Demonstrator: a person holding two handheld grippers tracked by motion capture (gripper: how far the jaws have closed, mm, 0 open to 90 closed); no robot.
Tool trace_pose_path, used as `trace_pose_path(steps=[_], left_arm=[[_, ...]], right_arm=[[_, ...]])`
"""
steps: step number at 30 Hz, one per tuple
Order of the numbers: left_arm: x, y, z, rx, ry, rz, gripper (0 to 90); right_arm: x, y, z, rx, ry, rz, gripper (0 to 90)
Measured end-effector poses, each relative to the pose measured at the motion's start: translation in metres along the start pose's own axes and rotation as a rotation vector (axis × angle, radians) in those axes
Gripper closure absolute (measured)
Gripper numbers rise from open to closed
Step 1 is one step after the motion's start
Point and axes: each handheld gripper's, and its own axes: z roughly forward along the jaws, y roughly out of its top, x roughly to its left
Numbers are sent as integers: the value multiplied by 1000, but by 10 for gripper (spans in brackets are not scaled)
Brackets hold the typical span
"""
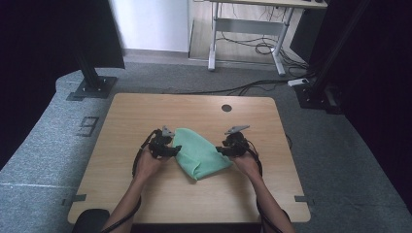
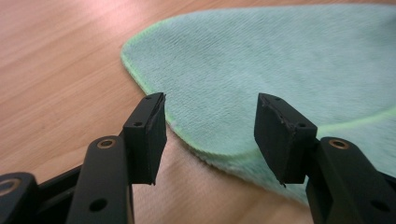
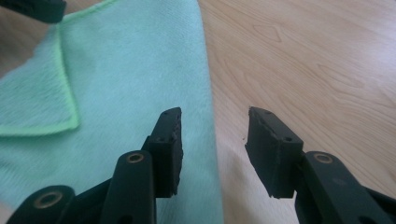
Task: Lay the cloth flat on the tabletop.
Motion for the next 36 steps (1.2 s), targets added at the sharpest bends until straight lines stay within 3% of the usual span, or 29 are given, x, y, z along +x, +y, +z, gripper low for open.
trace_pose_path(steps=[4, 6, 9, 10, 13, 19, 23, 27, 28, 29, 33, 36], left_arm=[[-1, -8, 2, 18, 18, 6, 411], [-2, -12, -2, 12, 16, 4, 405], [-3, -18, -9, -4, 6, -14, 400], [-3, -20, -10, 2, -3, -11, 400], [-5, -26, -6, 34, 6, 14, 394], [-2, -30, -3, 34, -18, -6, 393], [-2, -29, -3, 37, -19, -3, 394], [-1, -30, -3, 35, -27, -18, 393], [-1, -31, -3, 32, -28, -23, 392], [-1, -31, -3, 31, -29, -25, 392], [0, -31, -4, 34, -25, -20, 389], [0, -29, -8, 32, -10, -4, 384]], right_arm=[[1, 2, 16, -2, 26, 6, 516], [4, 1, 22, 22, 21, -10, 521], [5, -2, 29, 60, 50, -2, 660], [5, -2, 29, 60, 50, -2, 660], [5, -2, 28, 61, 61, 20, 817], [14, 9, 12, 22, 31, -30, 848], [30, 25, -8, -30, 54, -69, 848], [59, 36, -18, -56, 102, -135, 844], [74, 35, -14, -44, 131, -163, 842], [74, 35, -14, -44, 131, -163, 842], [98, 21, 5, 3, 179, -190, 835], [105, 10, 19, 32, 196, -192, 819]])
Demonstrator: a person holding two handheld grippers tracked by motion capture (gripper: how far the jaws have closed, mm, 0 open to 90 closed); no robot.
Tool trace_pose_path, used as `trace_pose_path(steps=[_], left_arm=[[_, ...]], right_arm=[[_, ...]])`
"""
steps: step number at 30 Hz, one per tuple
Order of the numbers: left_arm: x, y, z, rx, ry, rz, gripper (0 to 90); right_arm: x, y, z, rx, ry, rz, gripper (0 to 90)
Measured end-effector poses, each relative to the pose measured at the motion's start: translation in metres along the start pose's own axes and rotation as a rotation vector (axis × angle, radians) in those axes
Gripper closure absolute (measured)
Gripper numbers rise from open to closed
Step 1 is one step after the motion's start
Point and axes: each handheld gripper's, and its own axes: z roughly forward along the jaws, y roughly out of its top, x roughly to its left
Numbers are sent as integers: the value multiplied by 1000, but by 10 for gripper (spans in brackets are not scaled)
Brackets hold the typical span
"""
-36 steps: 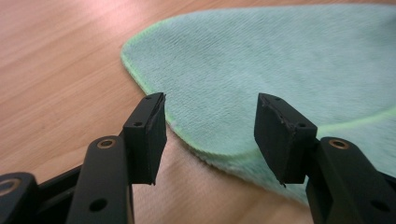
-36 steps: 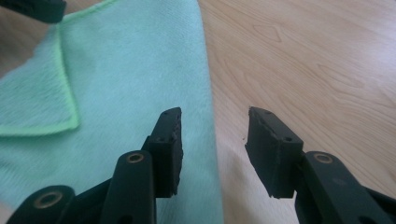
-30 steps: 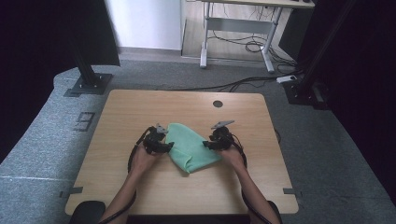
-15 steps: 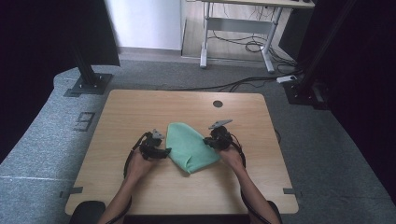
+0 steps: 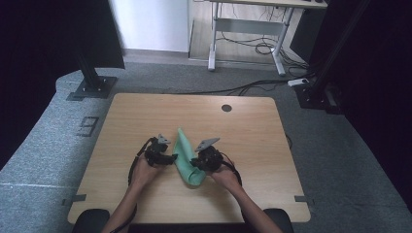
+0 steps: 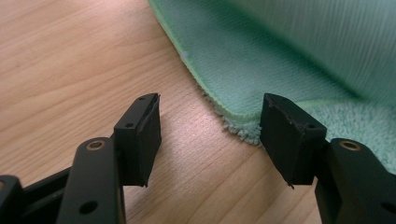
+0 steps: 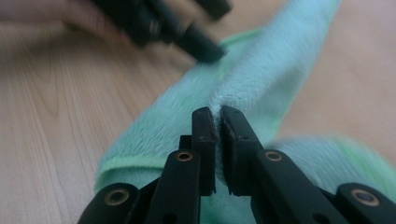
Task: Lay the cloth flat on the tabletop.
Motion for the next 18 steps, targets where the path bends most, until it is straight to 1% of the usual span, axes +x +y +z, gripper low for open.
trace_pose_path(steps=[2, 5, 7, 9, 11, 13, 14, 16, 18], left_arm=[[0, 2, -4, -17, 4, -4, 384], [-1, 8, -12, -55, -4, -10, 383], [-3, 12, -17, -82, -8, -9, 380], [-6, 16, -21, -108, -25, -8, 374], [-9, 18, -25, -134, -26, -5, 372], [-11, 20, -29, -155, -35, -3, 371], [-12, 22, -30, -158, -39, 0, 371], [-14, 23, -27, -145, -48, 7, 370], [-16, 23, -19, -105, -36, 15, 366]], right_arm=[[1, -4, 5, 0, 17, 19, 810], [2, -5, 7, 3, 31, 21, 793], [2, -5, 7, 8, 27, 20, 783], [2, -6, 8, 3, 28, 27, 768], [2, -8, 9, -1, 30, 37, 756], [3, -9, 9, -6, 32, 43, 746], [3, -10, 9, -9, 33, 43, 742], [3, -10, 9, -12, 35, 45, 730], [4, -10, 8, -12, 36, 47, 701]])
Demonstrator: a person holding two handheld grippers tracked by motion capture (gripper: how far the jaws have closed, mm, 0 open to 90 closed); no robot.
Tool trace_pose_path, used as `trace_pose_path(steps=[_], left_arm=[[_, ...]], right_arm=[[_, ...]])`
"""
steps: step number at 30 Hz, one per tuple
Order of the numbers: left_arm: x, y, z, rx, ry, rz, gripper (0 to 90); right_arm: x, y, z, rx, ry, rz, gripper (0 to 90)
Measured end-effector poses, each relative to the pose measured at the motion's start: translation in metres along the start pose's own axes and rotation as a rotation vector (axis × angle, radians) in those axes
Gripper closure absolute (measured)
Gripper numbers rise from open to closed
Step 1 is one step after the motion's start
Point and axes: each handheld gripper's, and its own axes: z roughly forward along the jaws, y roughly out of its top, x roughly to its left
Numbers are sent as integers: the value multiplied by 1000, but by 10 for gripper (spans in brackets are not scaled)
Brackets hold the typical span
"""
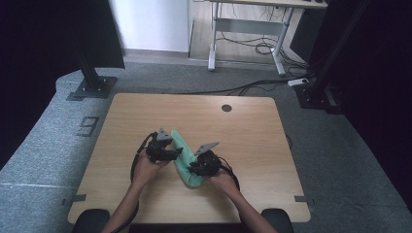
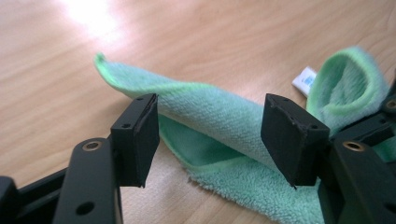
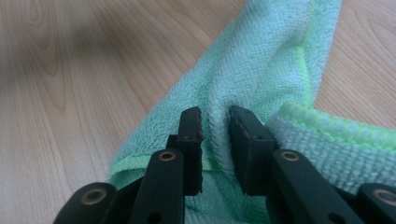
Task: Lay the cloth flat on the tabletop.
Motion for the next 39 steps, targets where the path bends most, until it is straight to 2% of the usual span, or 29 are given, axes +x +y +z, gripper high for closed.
trace_pose_path(steps=[5, 8, 11, 15, 22, 25, 28, 32, 35, 39], left_arm=[[-2, -11, 23, 120, 26, 28, 364], [-3, -16, 26, 110, 6, 1, 357], [-5, -18, 27, 116, 22, 20, 350], [-4, -19, 27, 116, 19, 5, 352], [-2, -21, 27, 108, 5, -21, 355], [-2, -21, 27, 108, 4, -21, 355], [-3, -21, 26, 110, 6, -16, 358], [-3, -22, 25, 116, 1, -10, 359], [-3, -24, 23, 116, -2, -8, 358], [-4, -26, 21, 113, -1, 6, 358]], right_arm=[[5, -3, -5, -12, 8, -4, 562], [6, -8, -12, -16, 11, -12, 511], [5, -16, -23, -20, 10, -5, 486], [2, -31, -42, -4, -5, 13, 467], [-13, -60, -77, 9, -50, 69, 454], [-21, -59, -92, -18, -69, 91, 482], [-30, -49, -100, -49, -85, 94, 522], [-51, -34, -94, -56, -116, 104, 546], [-70, -26, -79, -41, -147, 123, 532], [-88, -19, -55, -14, -173, 119, 484]])
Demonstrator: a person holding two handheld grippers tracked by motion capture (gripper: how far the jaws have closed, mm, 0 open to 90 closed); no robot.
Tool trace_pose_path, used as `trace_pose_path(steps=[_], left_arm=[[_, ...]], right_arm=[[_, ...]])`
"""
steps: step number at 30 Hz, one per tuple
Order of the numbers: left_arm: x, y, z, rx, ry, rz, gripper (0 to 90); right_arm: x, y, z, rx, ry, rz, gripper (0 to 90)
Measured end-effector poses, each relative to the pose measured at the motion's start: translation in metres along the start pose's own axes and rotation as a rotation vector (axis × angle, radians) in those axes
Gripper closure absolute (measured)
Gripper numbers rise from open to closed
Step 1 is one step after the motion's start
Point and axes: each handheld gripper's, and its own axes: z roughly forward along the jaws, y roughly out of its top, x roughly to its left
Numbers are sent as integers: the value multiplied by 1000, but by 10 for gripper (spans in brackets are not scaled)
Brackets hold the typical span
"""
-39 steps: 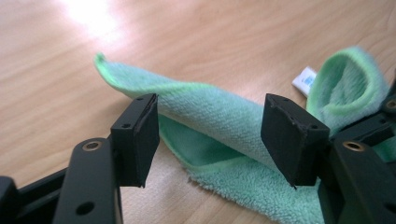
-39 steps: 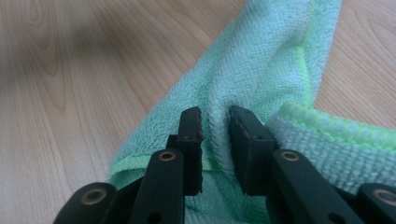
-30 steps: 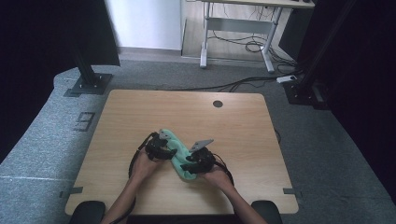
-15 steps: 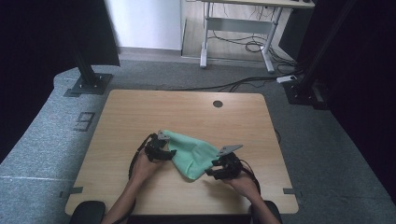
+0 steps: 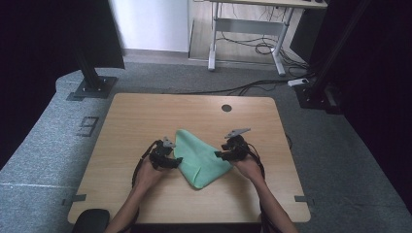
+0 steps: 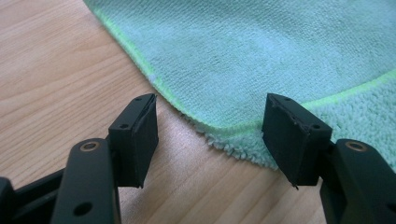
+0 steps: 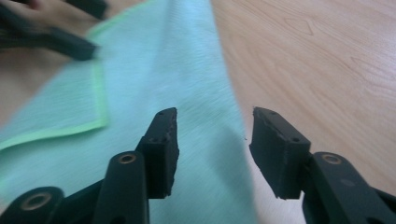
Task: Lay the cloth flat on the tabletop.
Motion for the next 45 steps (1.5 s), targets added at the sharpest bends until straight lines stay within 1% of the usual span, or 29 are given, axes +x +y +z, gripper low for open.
trace_pose_path(steps=[3, 5, 6, 8, 9, 10, 11, 13, 15, 17, 19, 21, 24, 26, 28, 29, 31, 33, 35, 36, 38, 39, 40, 41, 42, 45], left_arm=[[-2, -1, -4, -2, 13, 23, 357], [-2, -1, -7, -8, 14, 25, 355], [-1, -2, -9, -12, 12, 22, 354], [0, -3, -11, -15, 9, 16, 353], [0, -4, -12, -13, 9, 16, 353], [1, -4, -12, -12, 8, 14, 352], [1, -5, -12, -9, 5, 12, 352], [1, -6, -11, -6, 1, 9, 349], [1, -7, -11, -9, -1, 6, 349], [2, -7, -12, -10, -2, 3, 348], [3, -7, -13, -14, 3, 3, 348], [4, -6, -15, -22, 2, -6, 348], [6, -5, -17, -34, 4, -15, 348], [7, -5, -18, -37, 4, -18, 348], [8, -5, -19, -39, 5, -23, 348], [9, -5, -19, -40, 3, -23, 348], [9, -5, -19, -44, 3, -30, 349], [10, -5, -20, -42, 2, -30, 348], [10, -6, -21, -43, 2, -32, 349], [10, -6, -21, -44, 2, -31, 348], [11, -7, -22, -46, 2, -32, 348], [12, -7, -22, -45, 2, -32, 348], [12, -7, -22, -47, 1, -35, 349], [13, -7, -22, -46, 1, -35, 349], [13, -7, -22, -46, 0, -36, 349], [12, -5, -21, -55, -12, -45, 349]], right_arm=[[-3, 1, 18, 29, -6, -3, 481], [-1, 1, 26, 50, -7, -7, 493], [1, 0, 29, 55, -9, -19, 525], [6, -1, 32, 62, -10, -31, 620], [7, -2, 32, 58, -12, -27, 689], [8, -1, 32, 62, -3, -18, 757], [9, -1, 31, 66, 2, -15, 804], [12, 0, 30, 74, -9, -26, 833], [15, 4, 24, 67, -26, -45, 840], [16, 11, 14, 37, -36, -56, 840], [17, 22, -1, 2, -56, -75, 840], [16, 36, -18, -33, -86, -104, 840], [17, 57, -47, -95, -115, -124, 838], [19, 69, -62, -131, -124, -138, 836], [24, 75, -70, -149, -113, -143, 833], [27, 76, -70, -149, -97, -147, 830], [35, 74, -62, -133, -67, -162, 826], [45, 66, -46, -96, -26, -167, 821], [53, 53, -24, -51, 20, -163, 809], [57, 45, -13, -23, 40, -163, 790], [63, 31, 6, 34, 77, -171, 677], [64, 26, 11, 52, 81, -182, 635], [65, 23, 12, 53, 78, -187, 591], [64, 22, 10, 44, 84, -180, 567], [61, 23, 5, 28, 81, -169, 553], [49, 28, -15, -9, 42, -147, 537]])
